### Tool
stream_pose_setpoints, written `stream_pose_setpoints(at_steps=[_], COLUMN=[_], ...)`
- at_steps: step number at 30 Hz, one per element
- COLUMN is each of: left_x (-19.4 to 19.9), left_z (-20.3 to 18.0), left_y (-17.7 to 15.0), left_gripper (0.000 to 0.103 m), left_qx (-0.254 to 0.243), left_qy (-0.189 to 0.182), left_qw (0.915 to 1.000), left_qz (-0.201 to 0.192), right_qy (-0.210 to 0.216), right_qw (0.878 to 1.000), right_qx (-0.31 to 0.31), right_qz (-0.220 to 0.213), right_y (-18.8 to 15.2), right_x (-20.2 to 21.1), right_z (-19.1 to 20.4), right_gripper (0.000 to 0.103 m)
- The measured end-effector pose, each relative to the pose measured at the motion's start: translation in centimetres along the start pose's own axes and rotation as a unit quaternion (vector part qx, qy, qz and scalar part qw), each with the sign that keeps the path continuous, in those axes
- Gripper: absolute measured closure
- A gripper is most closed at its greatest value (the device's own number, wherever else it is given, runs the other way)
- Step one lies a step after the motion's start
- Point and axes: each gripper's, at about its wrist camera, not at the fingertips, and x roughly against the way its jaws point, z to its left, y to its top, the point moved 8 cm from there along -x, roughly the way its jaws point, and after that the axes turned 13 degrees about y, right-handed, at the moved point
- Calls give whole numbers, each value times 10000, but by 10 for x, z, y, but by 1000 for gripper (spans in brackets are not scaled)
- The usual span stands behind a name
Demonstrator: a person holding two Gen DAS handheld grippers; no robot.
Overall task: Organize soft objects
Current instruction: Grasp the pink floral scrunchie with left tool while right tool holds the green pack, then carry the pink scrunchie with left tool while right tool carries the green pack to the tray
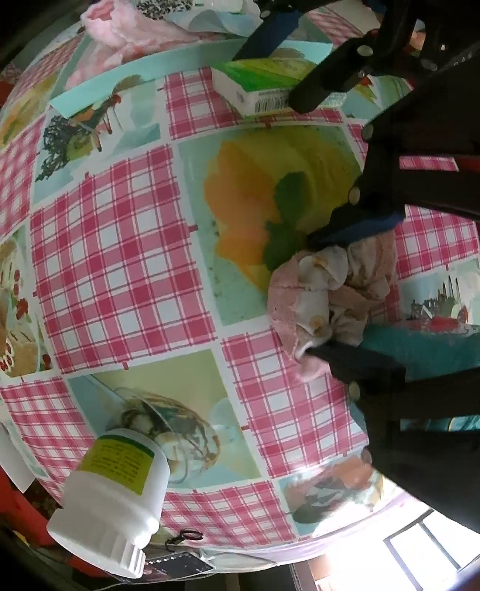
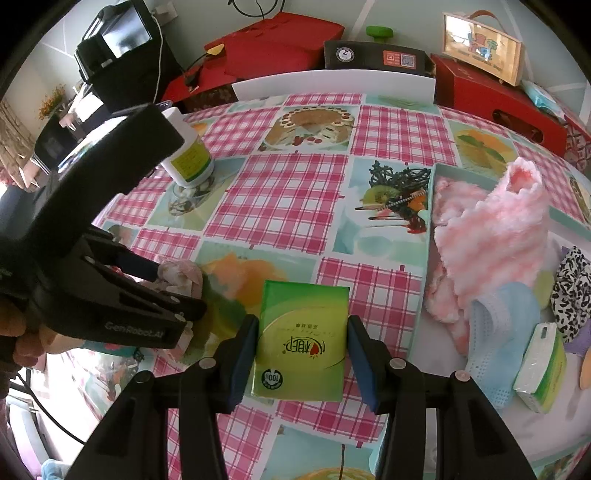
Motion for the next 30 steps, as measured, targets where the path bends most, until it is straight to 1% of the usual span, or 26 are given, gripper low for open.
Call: stream_pose_setpoints(at_steps=[1,4,7,10,15,22,25,28,30], left_x=[0,2,3,5,14,25,32,44,50], left_z=[-1,-4,-3,0,7,9,12,17,19], left_y=[1,1,1,-2,-2,-7,-8,-9,-13], left_gripper=[61,65,73,77,80,84,85,85,85], left_qx=[28,114,210,287,474,809,995,1160,1301], left_qy=[-45,-84,-132,-150,-176,-399,-539,-597,-686], left_qw=[10000,9999,9995,9990,9975,9930,9896,9858,9823], left_qz=[-22,-86,-204,-303,-493,-761,-891,-1053,-1161], right_qy=[2,10,14,20,26,44,52,65,69], right_qw=[10000,10000,10000,10000,10000,10000,10000,9999,9999], right_qx=[1,2,-3,-17,-28,-53,-63,-82,-93], right_qz=[0,2,3,3,0,-34,-48,-73,-88], right_y=[0,0,0,0,0,2,2,3,3], right_x=[0,0,0,1,0,2,3,4,5], right_z=[0,0,0,1,2,3,3,2,2], right_gripper=[52,52,52,52,52,52,52,52,52])
